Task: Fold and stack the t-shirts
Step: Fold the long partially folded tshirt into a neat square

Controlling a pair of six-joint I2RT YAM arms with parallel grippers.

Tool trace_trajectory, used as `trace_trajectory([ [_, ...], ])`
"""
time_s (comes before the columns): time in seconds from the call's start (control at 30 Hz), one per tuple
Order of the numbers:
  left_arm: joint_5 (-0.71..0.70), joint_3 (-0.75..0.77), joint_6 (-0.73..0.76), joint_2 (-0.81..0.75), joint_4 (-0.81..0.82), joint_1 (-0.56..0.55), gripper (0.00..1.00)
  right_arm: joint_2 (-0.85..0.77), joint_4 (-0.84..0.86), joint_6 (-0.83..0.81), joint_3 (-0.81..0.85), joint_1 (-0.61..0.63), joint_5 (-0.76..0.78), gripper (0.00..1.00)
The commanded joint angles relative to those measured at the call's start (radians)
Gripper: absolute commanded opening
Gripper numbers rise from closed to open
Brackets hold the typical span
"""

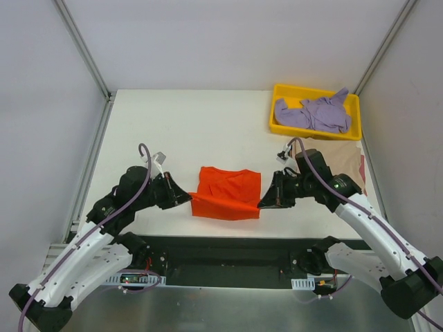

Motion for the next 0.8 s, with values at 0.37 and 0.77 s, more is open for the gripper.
trace_trajectory([
  [0.37, -0.316, 0.096, 0.035, 0.239, 0.240, -0.007, 0.00, 0.076, 0.151, -0.033, 0.029, -0.125, 0.202, 0.01],
  [0.77, -0.486, 0.237, 0.105, 0.511, 0.283, -0.001, 0.00, 0.209, 0.277, -0.049, 0.055, -0.177, 0.338, 0.01],
])
